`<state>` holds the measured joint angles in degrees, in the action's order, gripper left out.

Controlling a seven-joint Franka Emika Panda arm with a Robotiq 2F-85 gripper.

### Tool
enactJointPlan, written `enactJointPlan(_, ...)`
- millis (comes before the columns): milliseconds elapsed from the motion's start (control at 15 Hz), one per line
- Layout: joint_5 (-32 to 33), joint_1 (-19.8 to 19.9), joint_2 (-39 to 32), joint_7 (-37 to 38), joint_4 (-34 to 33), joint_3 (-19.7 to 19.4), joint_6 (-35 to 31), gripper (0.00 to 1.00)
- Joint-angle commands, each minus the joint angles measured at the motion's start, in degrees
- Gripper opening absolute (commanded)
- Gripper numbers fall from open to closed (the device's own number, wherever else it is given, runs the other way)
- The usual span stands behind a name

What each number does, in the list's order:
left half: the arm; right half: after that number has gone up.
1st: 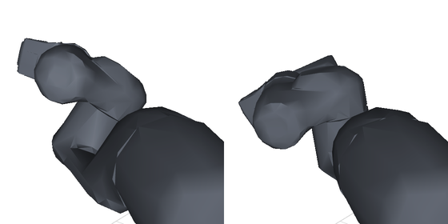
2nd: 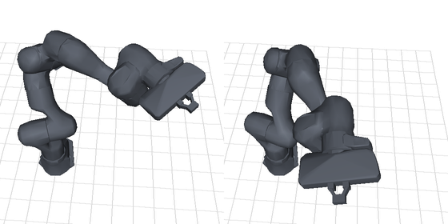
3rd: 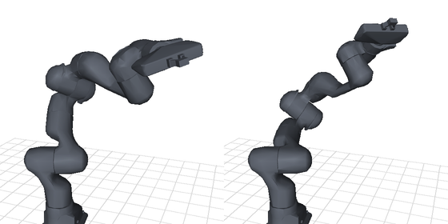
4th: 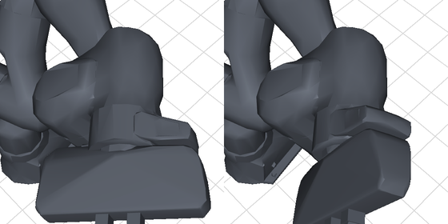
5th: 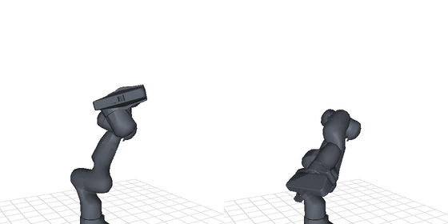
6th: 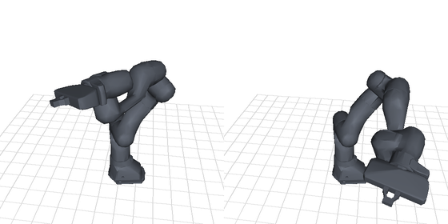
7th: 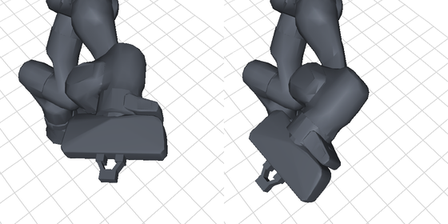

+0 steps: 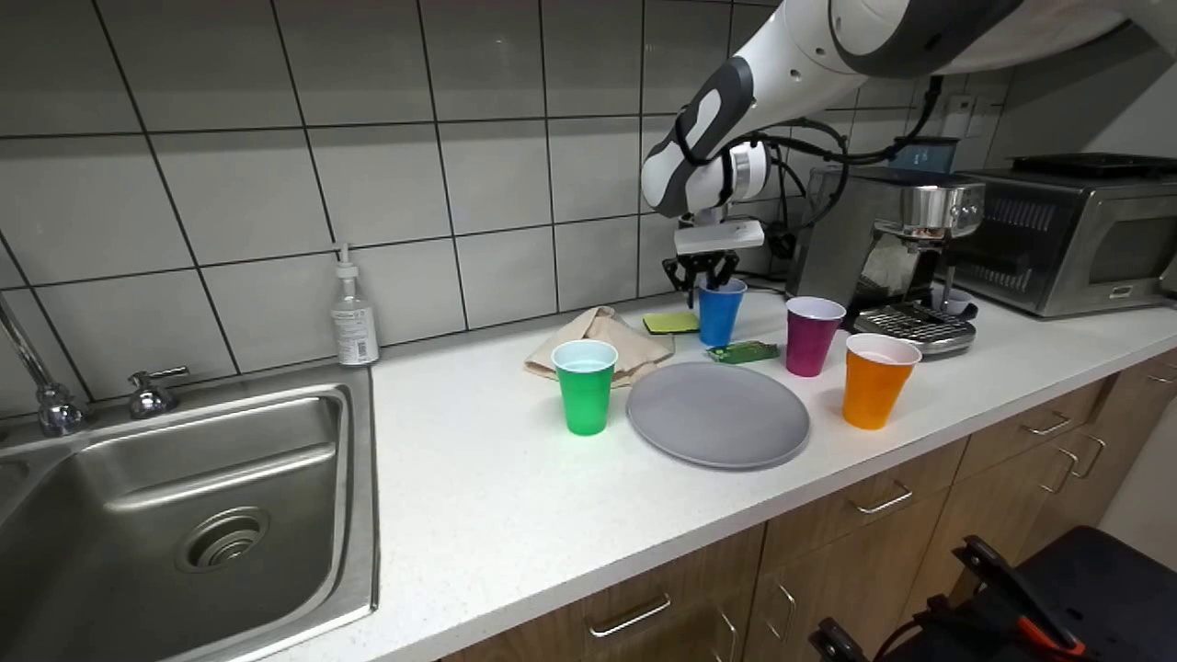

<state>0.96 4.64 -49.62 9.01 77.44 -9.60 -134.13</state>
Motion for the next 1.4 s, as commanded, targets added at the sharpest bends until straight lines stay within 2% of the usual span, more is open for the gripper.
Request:
enactJointPlan(0,-0.6,1.1,-0.3,0.7,-2.5,0.8,2.5,0.05)
enactJointPlan(133,-0.6,1.2,0.0,0.7,-2.4,0.8,2.4,0.0)
enactJointPlan(733,-0.3,0.6,5.3,-0.5,2.9,1.5,0.1,0.01)
enactJointPlan(1333,0.2,-0.7,15.4,-1.9,16.5,3.2,-3.2,0.01)
